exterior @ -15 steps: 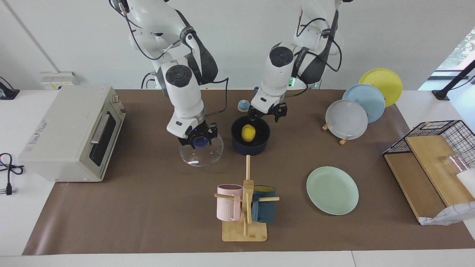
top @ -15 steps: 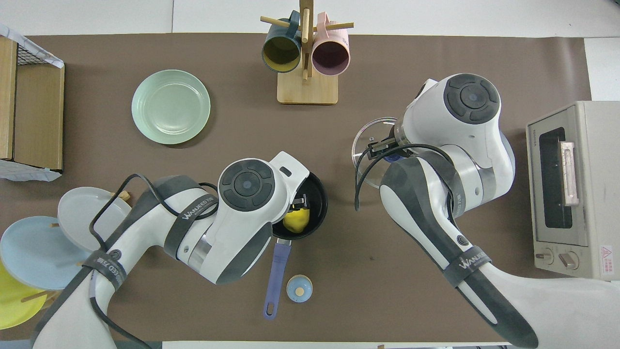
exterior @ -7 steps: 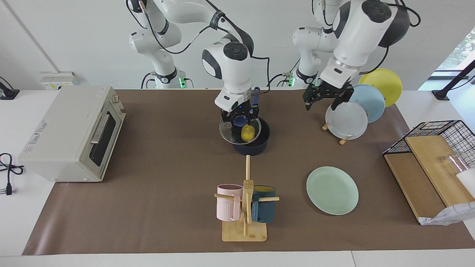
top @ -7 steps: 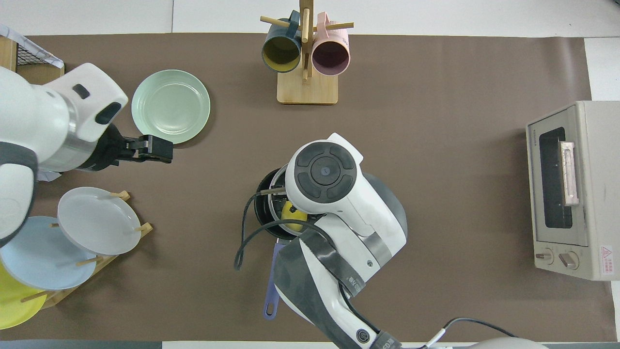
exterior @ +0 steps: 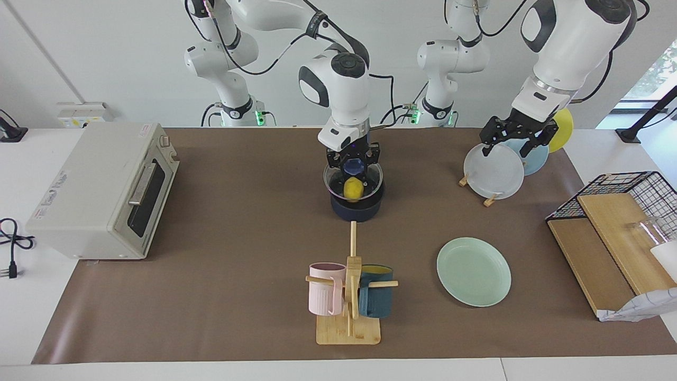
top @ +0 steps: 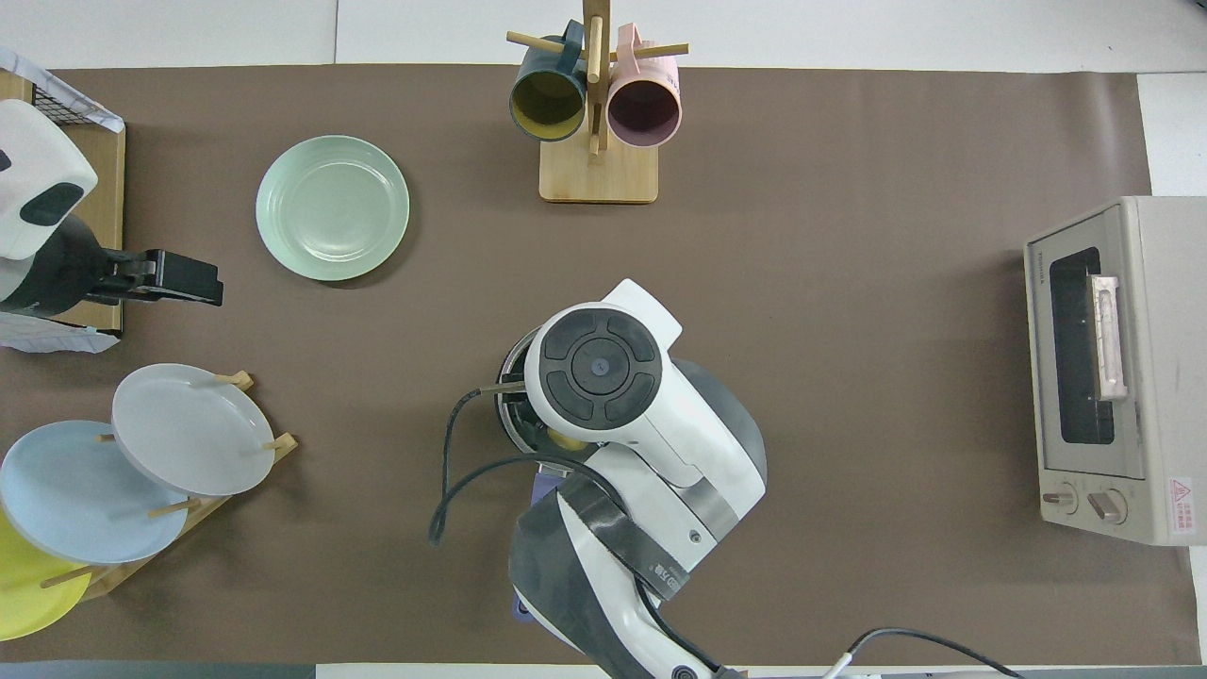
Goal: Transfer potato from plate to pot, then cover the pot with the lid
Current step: 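Lower the glass lid onto the saucepan with the right gripper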
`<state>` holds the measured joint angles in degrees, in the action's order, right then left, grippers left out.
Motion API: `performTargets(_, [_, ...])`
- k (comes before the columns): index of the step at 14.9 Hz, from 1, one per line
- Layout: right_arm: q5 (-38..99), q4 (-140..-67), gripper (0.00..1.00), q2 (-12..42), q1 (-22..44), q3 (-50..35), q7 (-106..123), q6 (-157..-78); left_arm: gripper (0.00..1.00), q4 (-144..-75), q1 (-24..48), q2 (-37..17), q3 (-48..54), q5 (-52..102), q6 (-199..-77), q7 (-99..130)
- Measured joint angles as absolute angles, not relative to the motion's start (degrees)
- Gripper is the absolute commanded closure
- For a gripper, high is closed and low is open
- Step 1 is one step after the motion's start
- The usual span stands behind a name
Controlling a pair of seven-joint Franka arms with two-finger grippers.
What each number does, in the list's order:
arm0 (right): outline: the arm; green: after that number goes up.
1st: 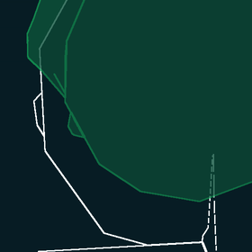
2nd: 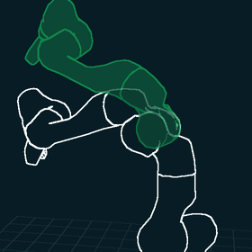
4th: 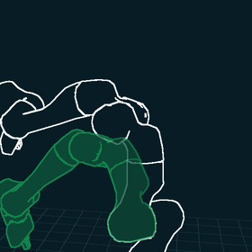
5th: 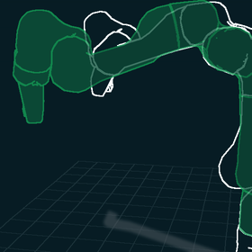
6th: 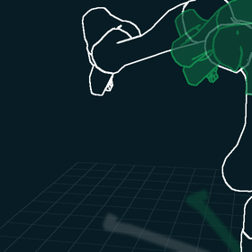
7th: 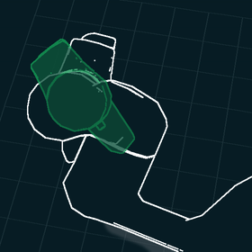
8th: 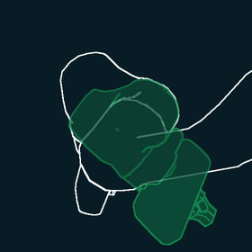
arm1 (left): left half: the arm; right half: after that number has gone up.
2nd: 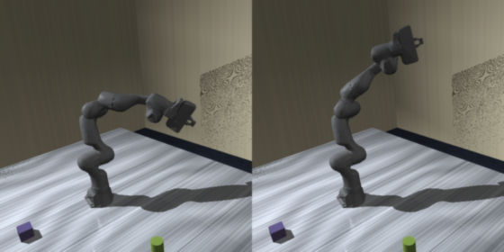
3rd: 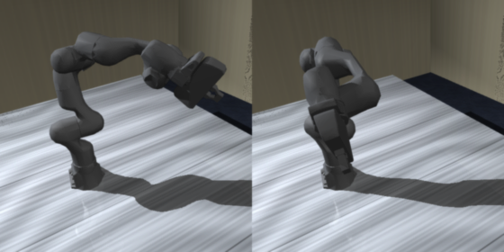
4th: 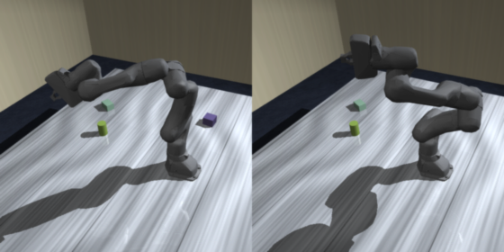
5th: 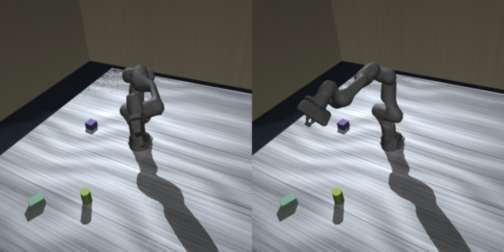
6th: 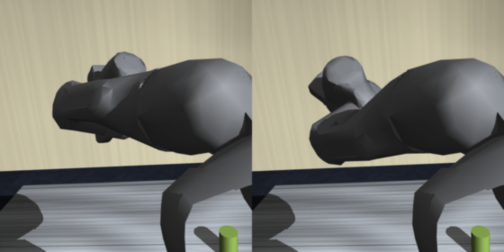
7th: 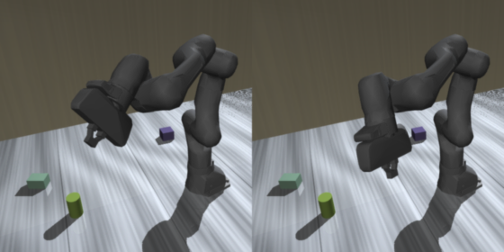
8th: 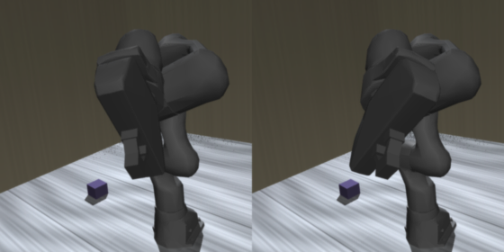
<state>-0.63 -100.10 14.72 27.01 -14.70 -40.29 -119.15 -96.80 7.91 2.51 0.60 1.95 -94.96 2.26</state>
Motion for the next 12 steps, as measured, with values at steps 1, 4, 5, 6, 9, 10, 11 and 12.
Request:
performTargets(1, [-0.63,-100.64,0.34,14.72,27.03,-14.70,-40.29,-120.32,0.00,-96.48,7.92,2.51,0.71,1.77,-93.97,2.26])
performTargets(4, [-0.63,-102.28,0.34,14.72,27.04,-14.68,-40.29,-123.31,0.00,-93.97,7.92,2.52,0.70,1.63,-90.18,2.26])
performTargets(5, [-0.63,-102.59,0.34,14.72,27.04,-14.68,-40.29,-123.78,0.00,-93.29,7.92,2.52,0.57,1.58,-89.49,2.28])
performTargets(6, [-0.63,-102.88,0.34,14.72,27.04,-14.68,-40.29,-124.17,0.00,-92.96,7.92,2.52,0.42,1.57,-89.27,2.30])
performTargets(9, [-0.85,-103.70,0.34,14.74,27.10,-14.68,-40.29,-125.17,0.00,-92.83,7.94,2.50,0.32,1.48,-89.20,2.33])
performTargets(10, [-1.37,-103.91,0.34,14.81,27.23,-14.68,-40.29,-125.63,0.00,-92.83,7.96,2.49,0.33,1.41,-89.08,2.33])
performTargets(11, [-1.80,-104.09,0.35,14.87,27.33,-14.68,-40.29,-126.04,0.00,-92.83,7.96,2.48,0.33,1.38,-88.98,2.33])
performTargets(12, [-2.07,-104.20,0.35,14.92,27.38,-14.68,-40.29,-126.14,0.00,-92.83,7.97,2.47,0.34,1.25,-88.92,2.33])
